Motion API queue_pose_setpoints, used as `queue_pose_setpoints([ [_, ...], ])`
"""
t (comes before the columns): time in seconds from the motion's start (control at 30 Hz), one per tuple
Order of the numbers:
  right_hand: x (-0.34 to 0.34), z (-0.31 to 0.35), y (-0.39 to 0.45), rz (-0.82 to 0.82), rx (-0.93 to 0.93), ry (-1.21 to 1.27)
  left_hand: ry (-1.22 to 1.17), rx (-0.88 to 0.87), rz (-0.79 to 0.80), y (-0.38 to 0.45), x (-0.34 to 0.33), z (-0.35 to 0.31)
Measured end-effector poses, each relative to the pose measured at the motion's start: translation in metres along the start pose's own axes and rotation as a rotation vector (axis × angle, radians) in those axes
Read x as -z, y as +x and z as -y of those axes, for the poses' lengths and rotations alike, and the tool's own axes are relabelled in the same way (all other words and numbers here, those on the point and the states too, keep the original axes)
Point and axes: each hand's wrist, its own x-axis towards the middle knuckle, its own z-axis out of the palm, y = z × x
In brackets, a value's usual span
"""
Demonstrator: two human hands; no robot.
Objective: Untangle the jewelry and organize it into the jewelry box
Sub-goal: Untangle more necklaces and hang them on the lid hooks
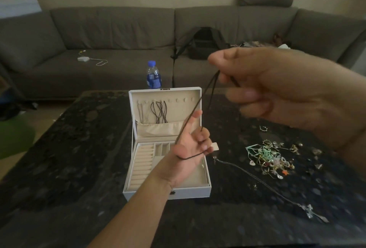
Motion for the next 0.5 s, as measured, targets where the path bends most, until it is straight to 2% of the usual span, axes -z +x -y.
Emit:
queue_pose_setpoints([
  [0.07, 0.013, 0.001, -0.010, 0.089, -0.004, -0.170, 0.157, 0.044, -0.018, -0.001, 0.016, -0.010],
  [0.17, 0.034, -0.001, -0.022, 0.131, -0.021, -0.400, 0.499, 0.117, 0.141, -0.012, 0.037, -0.033],
  [0.23, 0.047, -0.004, -0.028, 0.117, -0.052, -0.482, 0.635, 0.230, 0.286, -0.015, 0.043, -0.040],
  [0.3, 0.057, -0.008, -0.032, 0.056, -0.092, -0.542, 0.685, 0.332, 0.336, -0.018, 0.051, -0.044],
  [0.4, 0.074, -0.016, -0.033, -0.032, -0.130, -0.810, 0.693, 0.298, 0.275, -0.027, 0.071, -0.054],
  [0.5, 0.090, -0.039, -0.032, -0.046, -0.215, -1.058, 0.494, 0.185, 0.015, -0.035, 0.092, -0.079],
])
